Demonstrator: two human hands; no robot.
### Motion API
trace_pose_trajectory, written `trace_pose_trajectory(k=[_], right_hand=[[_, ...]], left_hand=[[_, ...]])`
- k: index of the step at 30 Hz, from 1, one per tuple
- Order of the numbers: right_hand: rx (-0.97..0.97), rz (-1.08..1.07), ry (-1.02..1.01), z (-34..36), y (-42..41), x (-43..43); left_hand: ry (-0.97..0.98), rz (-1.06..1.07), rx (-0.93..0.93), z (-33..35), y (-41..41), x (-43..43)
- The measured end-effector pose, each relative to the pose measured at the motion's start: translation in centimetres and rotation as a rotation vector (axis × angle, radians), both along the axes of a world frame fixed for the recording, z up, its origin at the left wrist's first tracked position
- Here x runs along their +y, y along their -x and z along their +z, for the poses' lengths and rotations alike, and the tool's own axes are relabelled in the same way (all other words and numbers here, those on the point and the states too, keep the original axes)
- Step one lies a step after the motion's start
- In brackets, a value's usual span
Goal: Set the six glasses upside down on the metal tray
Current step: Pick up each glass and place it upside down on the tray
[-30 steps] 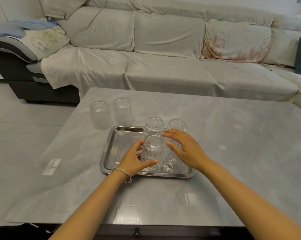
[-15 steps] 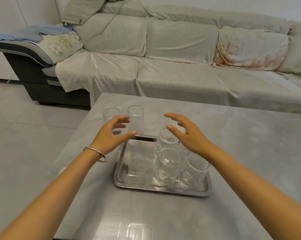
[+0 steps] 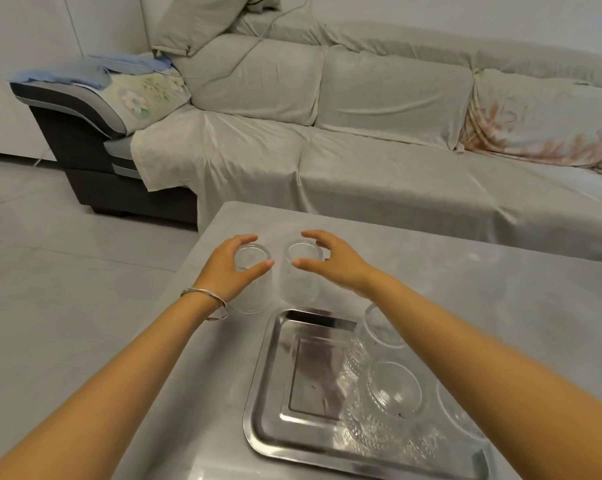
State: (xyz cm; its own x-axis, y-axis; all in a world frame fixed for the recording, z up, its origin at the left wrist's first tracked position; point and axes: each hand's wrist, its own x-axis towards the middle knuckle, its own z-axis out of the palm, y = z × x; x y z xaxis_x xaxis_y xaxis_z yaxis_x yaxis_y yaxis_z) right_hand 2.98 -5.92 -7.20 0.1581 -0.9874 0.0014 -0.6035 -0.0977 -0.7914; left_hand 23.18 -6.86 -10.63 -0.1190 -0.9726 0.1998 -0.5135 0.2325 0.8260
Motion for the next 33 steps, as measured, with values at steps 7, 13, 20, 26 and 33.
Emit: trace_pose_trajectory(k=[7,13,20,26,33], right_hand=[[-0.017,-0.026,-0.023,-2.3,-0.4,-1.8],[-0.019,-0.040,0.018,-2.7,-0.1,-1.9],[-0.070,-0.055,0.143,-1.0,0.4,-0.1],[-0.148,-0.021,0.156,2.9,1.6,3.9],[-0.227,0.027,0.126,4.1,2.2,8.9]], left_hand=[[-0.022,0.021,0.076,-1.8,0.4,-1.0],[-0.001,0.029,0.083,-1.5,0.6,-0.7],[0.032,0.026,0.075,0.1,0.8,0.6],[0.216,-0.084,-0.056,1.9,1.9,3.9],[0.078,-0.281,0.063,1.9,4.2,8.1]])
